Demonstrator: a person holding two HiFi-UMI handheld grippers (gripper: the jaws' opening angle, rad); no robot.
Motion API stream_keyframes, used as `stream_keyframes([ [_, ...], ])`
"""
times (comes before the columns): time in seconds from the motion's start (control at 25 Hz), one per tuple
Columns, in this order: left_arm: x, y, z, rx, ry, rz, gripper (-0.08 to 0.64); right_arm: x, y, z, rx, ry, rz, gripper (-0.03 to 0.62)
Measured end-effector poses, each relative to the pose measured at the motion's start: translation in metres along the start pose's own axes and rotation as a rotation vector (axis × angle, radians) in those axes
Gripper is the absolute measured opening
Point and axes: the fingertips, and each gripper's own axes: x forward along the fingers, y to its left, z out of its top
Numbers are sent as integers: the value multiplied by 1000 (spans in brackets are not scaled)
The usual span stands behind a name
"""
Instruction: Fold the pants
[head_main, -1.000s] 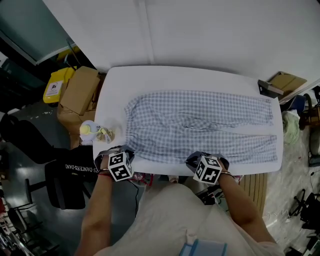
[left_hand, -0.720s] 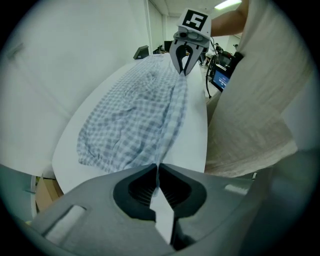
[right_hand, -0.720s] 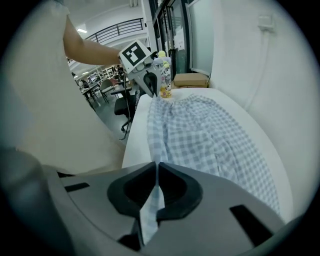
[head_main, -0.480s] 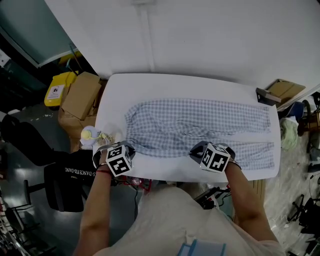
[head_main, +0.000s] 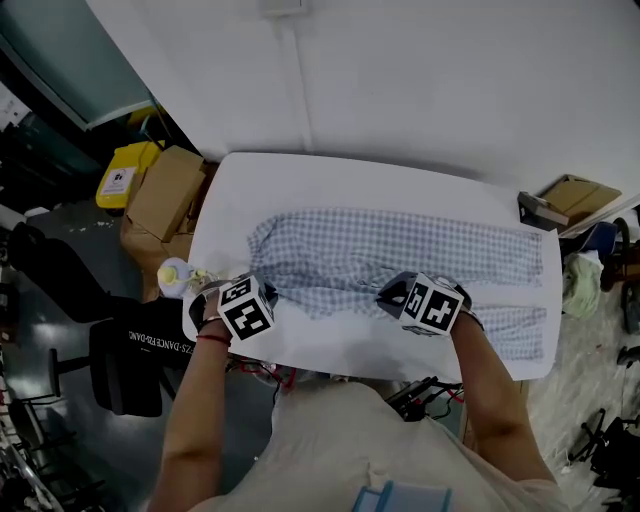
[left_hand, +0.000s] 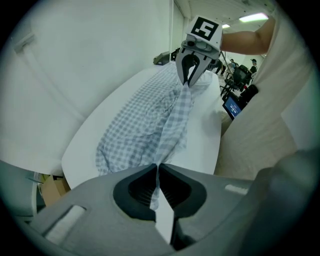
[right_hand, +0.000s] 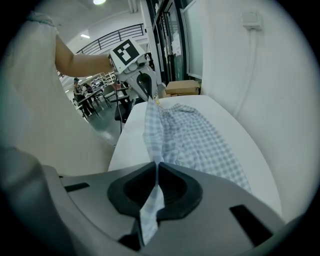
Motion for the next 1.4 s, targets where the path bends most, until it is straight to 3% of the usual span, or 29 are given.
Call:
stream_keyframes([
  [0.4,0,46,7,-14,144,36,20,-16,-44,-4,-3,-35,0,29],
  [0.96,9,116,13,2,181,12,20,-9,-120,17,45,-8,-58,29],
  [1.4,53,158,23,-25,206,-52,20,20,-171,5,177,52,-36,29],
])
